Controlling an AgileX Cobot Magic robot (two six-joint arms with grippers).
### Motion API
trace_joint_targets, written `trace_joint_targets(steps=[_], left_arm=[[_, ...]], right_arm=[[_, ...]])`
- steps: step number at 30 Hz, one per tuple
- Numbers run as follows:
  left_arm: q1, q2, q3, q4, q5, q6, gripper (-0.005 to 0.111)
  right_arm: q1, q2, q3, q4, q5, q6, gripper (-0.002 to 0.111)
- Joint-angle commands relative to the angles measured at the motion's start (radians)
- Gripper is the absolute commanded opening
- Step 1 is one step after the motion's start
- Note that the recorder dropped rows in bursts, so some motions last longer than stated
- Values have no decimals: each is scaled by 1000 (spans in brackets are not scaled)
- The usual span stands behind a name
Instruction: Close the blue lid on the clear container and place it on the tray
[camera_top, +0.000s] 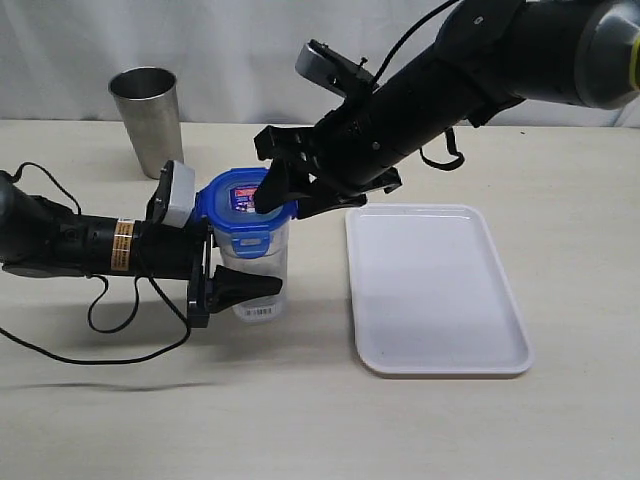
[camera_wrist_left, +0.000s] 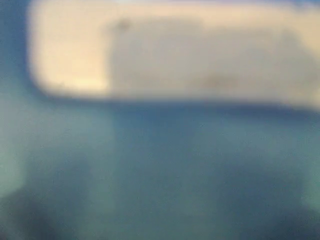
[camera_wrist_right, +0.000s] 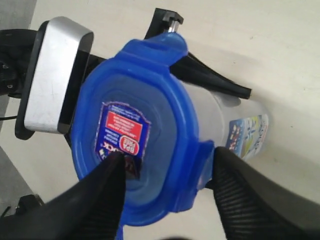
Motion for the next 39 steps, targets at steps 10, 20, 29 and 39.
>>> trace_joint_targets(steps=[10,20,29,39], left_arm=[[-11,-2,2,2,5,2,0],[-11,-2,2,-2,5,2,0],[-11,-2,2,-2,5,2,0],[-11,-2,2,-4,5,2,0]], right_arm=[[-28,-135,1,-104,14,-82,60],[280,-245,1,-629,-29,-382,44],[426,-100,1,-1067,-99,-187,44],[426,-27,1,-1077,-89,-254,43]])
